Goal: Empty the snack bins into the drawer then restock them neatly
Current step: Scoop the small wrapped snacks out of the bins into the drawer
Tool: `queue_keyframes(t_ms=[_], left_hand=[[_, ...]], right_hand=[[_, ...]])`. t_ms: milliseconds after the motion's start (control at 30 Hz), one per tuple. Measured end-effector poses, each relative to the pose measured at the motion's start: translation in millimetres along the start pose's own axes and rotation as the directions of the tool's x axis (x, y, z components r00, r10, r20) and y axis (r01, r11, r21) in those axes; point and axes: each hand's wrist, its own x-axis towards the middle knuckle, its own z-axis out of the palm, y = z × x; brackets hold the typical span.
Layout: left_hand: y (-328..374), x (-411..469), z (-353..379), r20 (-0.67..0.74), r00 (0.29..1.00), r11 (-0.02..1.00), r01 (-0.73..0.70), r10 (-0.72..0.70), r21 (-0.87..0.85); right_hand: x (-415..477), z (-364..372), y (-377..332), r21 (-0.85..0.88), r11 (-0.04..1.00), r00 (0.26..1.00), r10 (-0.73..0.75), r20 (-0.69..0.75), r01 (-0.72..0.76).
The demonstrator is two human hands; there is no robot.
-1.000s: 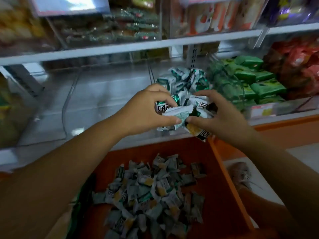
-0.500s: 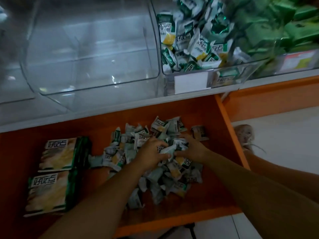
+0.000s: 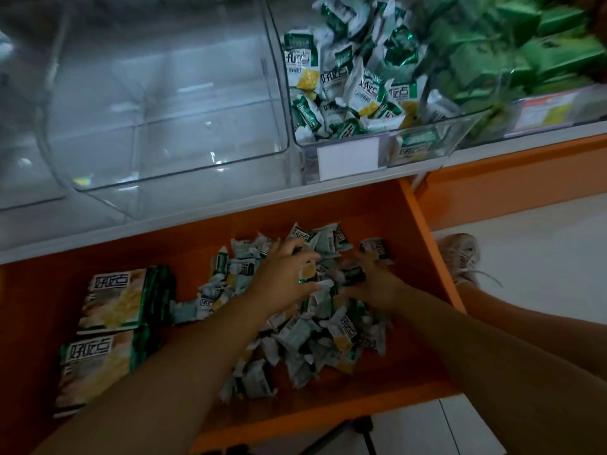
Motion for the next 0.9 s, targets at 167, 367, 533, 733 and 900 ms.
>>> queue_keyframes(t_ms=[167,367,533,733,900], left_hand=[[46,-28,-81,-0.102,0.977,0.982,-0.191,0.188,-0.013],[94,-36,-183,-0.397,0.852,0.931,-0.366,0.341,0.015],[104,33,-247,-0.378,0.855,0.933,-0.302,0.356,0.197],[93,125,-282,-0.16,0.958,0.921,-0.171,0.239,0.349],[100,161,-290,-0.007,0.986,0.848,-0.14,0.167,0.51]], right_hand=[[-63,-50,-65,-0.013,0.987,0.974,-0.159,-0.164,0.159],[-133,-121,-136,-0.186,0.877,0.736,-0.474,-0.484,0.443],[-108,-181,-172,-0.272,0.851,0.676,-0.523,-0.519,0.449],[-20,-222,-185,-0.541,0.794,0.732,-0.54,-0.415,0.279],[12,-228,-193,-0.642,0.76,0.831,-0.416,-0.369,0.095]])
